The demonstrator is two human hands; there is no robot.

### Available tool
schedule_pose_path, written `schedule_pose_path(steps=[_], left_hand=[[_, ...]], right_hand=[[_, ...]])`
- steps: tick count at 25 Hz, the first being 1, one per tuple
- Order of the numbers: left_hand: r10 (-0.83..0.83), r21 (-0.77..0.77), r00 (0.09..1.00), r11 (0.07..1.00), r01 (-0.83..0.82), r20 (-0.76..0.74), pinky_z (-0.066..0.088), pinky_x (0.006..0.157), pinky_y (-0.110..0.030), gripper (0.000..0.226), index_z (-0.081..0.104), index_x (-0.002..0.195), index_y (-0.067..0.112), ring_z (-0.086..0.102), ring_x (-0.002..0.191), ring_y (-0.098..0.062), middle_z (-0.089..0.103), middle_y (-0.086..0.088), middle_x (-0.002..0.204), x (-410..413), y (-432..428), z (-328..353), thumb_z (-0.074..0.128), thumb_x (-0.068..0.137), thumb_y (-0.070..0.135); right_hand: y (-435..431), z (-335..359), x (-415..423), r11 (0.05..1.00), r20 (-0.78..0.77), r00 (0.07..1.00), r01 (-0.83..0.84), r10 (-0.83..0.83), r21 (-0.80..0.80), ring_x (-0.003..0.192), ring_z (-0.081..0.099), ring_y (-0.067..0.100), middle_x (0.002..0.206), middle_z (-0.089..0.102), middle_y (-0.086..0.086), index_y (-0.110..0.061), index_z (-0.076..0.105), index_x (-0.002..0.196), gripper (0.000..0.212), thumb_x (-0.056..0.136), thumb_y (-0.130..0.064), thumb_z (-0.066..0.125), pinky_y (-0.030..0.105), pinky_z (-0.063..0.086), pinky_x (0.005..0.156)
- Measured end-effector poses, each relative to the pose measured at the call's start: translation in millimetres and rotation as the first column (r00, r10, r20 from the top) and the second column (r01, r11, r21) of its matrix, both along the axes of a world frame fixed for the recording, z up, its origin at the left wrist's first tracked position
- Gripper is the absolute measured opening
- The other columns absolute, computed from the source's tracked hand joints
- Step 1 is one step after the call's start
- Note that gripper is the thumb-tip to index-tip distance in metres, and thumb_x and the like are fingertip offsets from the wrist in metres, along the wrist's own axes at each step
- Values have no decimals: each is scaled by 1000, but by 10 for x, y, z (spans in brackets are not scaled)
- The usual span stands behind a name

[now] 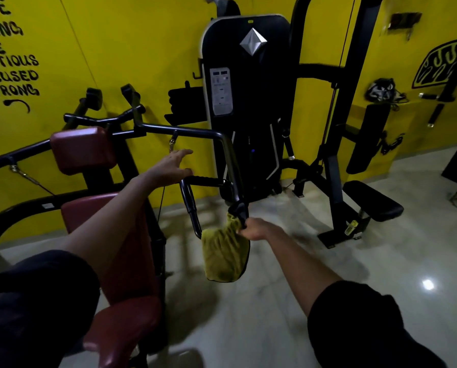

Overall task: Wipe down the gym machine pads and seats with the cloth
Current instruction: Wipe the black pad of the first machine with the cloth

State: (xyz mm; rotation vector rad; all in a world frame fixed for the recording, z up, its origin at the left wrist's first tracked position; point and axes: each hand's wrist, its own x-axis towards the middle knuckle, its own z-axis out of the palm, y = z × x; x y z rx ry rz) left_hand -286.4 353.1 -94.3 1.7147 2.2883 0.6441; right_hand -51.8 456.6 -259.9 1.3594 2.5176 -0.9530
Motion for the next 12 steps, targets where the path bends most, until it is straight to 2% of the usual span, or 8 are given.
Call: schedule_pose_path(steps=[3,5,7,8,10,12], left_hand=[[-19,-8,1000,1000,19,8,32,109,-38,68,32,152,15,30,143,-30,31,-16,155,-107,133,-12,65,93,21],[-28,2,999,1000,28,24,33,112,-42,68,32,151,15,29,144,-30,32,-17,155,-133,223,-8,65,93,22],[-30,14,999,999,30,32,35,112,-45,67,33,151,15,30,143,-31,32,-18,154,-111,330,4,66,93,21],[-31,21,999,999,31,31,36,112,-46,67,33,151,15,31,142,-31,32,-18,154,-91,405,12,66,93,21],[-33,31,999,999,33,30,37,111,-47,67,34,151,15,33,141,-31,33,-17,154,-54,522,19,66,92,21],[-56,41,998,998,54,41,37,111,-46,67,35,150,16,34,141,-30,34,-16,153,20,704,31,67,92,20]], right_hand=[[-26,-76,-89,998,-51,996,69,-70,-12,112,60,34,126,59,18,-5,54,132,51,93,-39,60,38,50,88],[16,-69,-112,991,-94,990,100,-108,-86,108,60,33,122,59,17,-5,55,127,47,91,-34,58,36,50,86],[91,-4,-89,972,-174,970,136,-170,-192,103,61,30,116,62,14,-9,59,121,46,89,-43,56,35,52,86],[139,67,-57,956,-241,946,157,-218,-250,94,62,26,105,64,11,-12,62,108,38,91,-45,55,34,52,81],[228,250,25,914,-329,891,187,-311,-359,73,57,18,80,57,4,-19,56,79,22,97,-31,52,29,49,70],[409,466,178,859,-379,819,244,-431,-450,65,48,17,73,48,3,-19,48,71,24,95,-17,48,29,43,66]])
